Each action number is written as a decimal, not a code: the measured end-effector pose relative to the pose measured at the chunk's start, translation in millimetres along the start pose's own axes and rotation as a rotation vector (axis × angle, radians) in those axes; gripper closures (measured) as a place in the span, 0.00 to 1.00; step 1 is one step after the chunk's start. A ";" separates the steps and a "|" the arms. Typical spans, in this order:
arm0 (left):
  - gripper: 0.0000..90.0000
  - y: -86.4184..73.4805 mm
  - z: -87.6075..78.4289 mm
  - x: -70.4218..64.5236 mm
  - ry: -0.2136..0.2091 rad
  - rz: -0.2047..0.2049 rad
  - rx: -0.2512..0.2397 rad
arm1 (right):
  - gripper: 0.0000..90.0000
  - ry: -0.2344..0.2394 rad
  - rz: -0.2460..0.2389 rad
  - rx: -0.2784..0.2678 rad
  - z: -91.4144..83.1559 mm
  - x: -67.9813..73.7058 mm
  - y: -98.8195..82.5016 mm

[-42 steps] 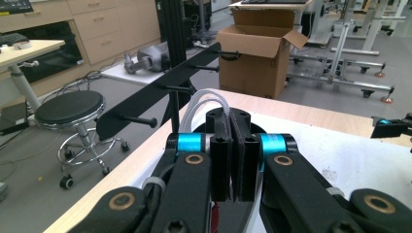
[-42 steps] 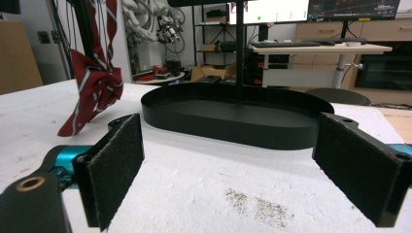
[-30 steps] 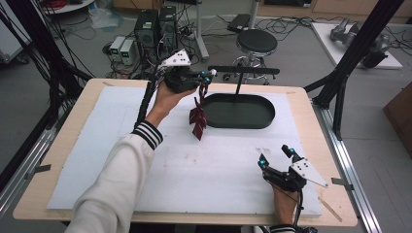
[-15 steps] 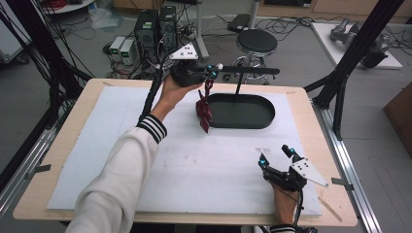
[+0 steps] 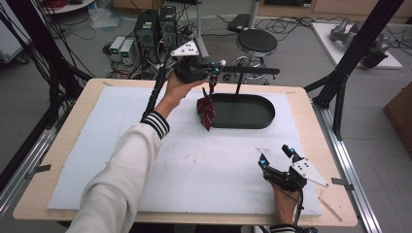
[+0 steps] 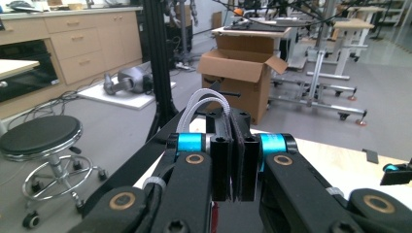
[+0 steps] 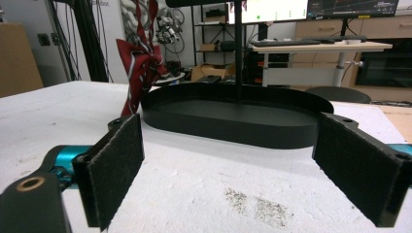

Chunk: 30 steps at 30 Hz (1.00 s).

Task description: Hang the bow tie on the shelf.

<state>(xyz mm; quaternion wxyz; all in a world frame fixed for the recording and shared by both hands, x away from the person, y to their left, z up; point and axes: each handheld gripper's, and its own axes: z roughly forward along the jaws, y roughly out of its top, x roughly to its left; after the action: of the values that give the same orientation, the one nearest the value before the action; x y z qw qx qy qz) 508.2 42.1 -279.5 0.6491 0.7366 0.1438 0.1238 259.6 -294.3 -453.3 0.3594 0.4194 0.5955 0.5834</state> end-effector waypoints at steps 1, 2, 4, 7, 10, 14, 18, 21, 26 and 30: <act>0.97 -1.5 0.8 1.7 -0.005 -0.007 -0.003 | 0.12 0.000 -0.002 0.000 0.0 -0.1 0.0; 0.97 -3.1 1.8 3.2 -0.007 -0.014 -0.005 | 0.12 -0.001 -0.001 0.000 0.0 -0.1 0.0; 0.97 -6.3 3.8 5.6 -0.015 -0.029 -0.005 | 0.12 -0.004 -0.004 0.001 0.0 -0.1 0.0; 0.97 -9.3 6.8 6.2 -0.032 -0.028 -0.001 | 0.12 -0.005 -0.004 0.002 0.0 0.2 0.0; 0.97 -9.4 10.0 4.7 -0.051 -0.024 -0.015 | 0.12 -0.005 -0.002 0.005 0.2 0.0 0.2; 0.97 -6.6 12.4 3.8 -0.058 -0.021 -0.034 | 0.12 -0.005 -0.001 0.005 0.2 0.3 0.1; 0.97 4.9 14.4 0.6 -0.068 -0.015 -0.028 | 0.12 -0.004 0.002 0.007 0.0 0.4 0.1; 0.97 14.6 15.3 -3.1 -0.069 0.005 -0.058 | 0.12 -0.004 0.002 0.006 0.0 0.3 0.1; 0.97 10.8 13.0 4.9 -0.036 -0.014 -0.023 | 0.12 -0.002 -0.002 0.000 -0.1 0.1 -0.1; 0.97 5.8 12.3 14.5 -0.006 -0.029 -0.013 | 0.12 -0.001 -0.004 -0.001 -0.1 0.3 -0.1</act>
<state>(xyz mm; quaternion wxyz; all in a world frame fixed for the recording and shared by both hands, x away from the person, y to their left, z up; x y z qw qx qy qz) 526.5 35.6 -275.3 0.6560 0.7307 0.1516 0.1131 259.4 -294.1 -453.4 0.3608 0.4184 0.5960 0.5827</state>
